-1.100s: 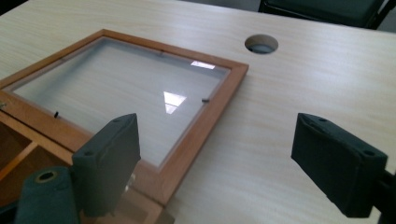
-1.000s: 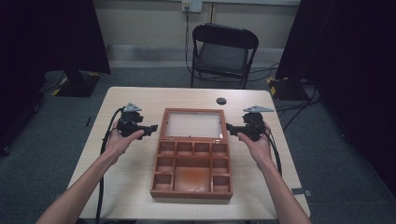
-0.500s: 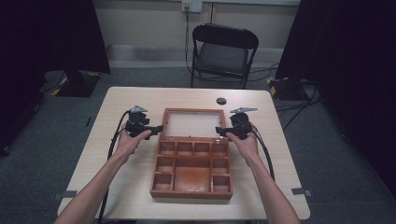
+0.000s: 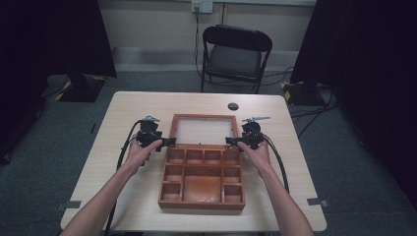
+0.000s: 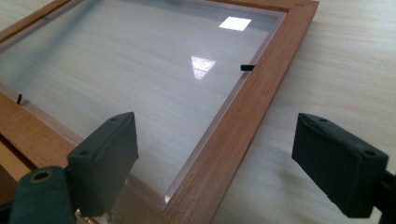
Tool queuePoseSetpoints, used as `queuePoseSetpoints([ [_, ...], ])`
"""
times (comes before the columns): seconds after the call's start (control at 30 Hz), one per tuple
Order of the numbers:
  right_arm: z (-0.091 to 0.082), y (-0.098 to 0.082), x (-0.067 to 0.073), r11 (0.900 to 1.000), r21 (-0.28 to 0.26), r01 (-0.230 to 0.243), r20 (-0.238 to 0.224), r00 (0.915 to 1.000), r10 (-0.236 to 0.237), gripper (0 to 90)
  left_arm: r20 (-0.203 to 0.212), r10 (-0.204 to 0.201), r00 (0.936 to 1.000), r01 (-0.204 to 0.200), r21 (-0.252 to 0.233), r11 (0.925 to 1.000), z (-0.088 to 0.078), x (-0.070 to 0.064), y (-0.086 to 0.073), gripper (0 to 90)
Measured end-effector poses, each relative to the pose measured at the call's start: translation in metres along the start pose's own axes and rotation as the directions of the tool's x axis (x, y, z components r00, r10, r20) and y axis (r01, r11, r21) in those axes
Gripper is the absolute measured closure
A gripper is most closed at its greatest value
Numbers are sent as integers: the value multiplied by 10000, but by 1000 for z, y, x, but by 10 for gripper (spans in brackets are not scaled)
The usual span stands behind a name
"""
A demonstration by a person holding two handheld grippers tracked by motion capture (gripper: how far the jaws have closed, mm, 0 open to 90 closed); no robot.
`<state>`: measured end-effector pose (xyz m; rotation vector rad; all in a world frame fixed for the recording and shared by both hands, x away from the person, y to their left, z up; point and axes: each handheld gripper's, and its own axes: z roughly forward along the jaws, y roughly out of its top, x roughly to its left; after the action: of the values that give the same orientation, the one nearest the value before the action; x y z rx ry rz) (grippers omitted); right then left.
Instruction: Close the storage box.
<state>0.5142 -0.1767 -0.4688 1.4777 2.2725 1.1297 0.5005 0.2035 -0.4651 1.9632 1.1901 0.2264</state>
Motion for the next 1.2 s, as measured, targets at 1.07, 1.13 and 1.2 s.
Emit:
queuePoseSetpoints([
  [1.07,16,-3,5,9879,-62,-1553,-834,9845,1542,139,459,-638,9969,627,250,9977,21,-5,5,151],
  [1.13,15,-3,4,9882,-72,-1530,-800,9851,1520,148,465,-690,9965,678,281,9973,21,-5,5,151],
  [1.2,14,-3,5,9891,-141,-1468,-703,9869,1455,152,569,-770,9954,754,306,9967,22,-3,4,151],
])
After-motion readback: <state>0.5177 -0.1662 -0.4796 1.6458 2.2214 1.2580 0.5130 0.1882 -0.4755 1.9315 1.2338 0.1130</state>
